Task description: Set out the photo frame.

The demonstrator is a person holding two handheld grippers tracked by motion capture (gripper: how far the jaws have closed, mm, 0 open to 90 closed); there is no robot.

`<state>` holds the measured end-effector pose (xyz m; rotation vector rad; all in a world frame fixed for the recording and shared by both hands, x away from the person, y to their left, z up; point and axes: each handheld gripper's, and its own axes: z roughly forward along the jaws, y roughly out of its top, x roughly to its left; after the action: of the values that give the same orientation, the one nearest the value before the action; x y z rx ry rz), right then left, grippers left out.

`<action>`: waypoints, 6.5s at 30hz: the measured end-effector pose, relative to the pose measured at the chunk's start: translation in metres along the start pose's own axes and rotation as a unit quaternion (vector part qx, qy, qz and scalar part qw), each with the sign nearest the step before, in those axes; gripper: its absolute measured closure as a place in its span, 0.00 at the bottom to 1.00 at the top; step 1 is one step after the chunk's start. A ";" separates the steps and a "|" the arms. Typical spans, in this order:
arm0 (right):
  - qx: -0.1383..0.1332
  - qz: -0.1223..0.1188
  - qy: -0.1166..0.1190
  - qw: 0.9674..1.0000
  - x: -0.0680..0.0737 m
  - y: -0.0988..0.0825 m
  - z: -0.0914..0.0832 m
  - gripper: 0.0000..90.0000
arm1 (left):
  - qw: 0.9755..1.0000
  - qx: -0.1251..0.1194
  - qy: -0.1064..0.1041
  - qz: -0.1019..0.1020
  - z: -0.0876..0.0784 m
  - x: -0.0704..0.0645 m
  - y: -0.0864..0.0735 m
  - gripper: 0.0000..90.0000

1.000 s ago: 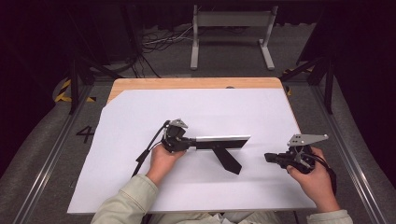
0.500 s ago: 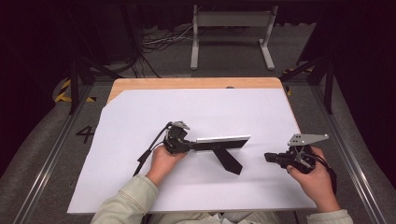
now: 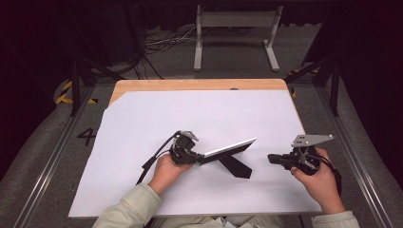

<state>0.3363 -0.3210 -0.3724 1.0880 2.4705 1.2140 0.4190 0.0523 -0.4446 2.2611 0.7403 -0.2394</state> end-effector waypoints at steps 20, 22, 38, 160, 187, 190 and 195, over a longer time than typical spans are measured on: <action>-0.005 -0.010 -0.001 1.000 -0.002 0.011 0.001 1.00 | 0.997 0.051 -0.050 0.029 0.009 -0.033 -0.010 1.00; -0.006 -0.011 -0.001 1.000 -0.002 0.011 0.000 1.00 | 0.996 0.054 -0.054 0.038 0.011 -0.036 -0.010 1.00; -0.010 -0.008 -0.004 1.000 -0.002 0.012 -0.004 1.00 | 0.991 0.075 -0.085 0.067 0.024 -0.060 -0.009 1.00; 0.024 0.208 -0.002 0.978 0.032 0.068 -0.049 0.71 | 0.996 -0.069 0.019 0.061 -0.094 -0.008 -0.038 0.79; 0.067 0.209 0.005 0.976 0.061 0.079 -0.028 0.63 | 0.995 -0.056 0.038 0.071 -0.091 -0.012 -0.038 0.79; 0.076 0.210 0.006 0.975 0.063 0.077 -0.023 0.62 | 0.995 -0.054 0.041 0.071 -0.091 -0.013 -0.039 0.79; 0.093 0.213 -0.003 0.973 0.062 0.073 -0.013 0.62 | 0.995 -0.053 0.042 0.072 -0.091 -0.013 -0.039 0.78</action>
<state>0.3254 -0.2569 -0.3003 1.7393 2.4608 1.0846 0.3819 0.1319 -0.3979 2.2212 0.6136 -0.0349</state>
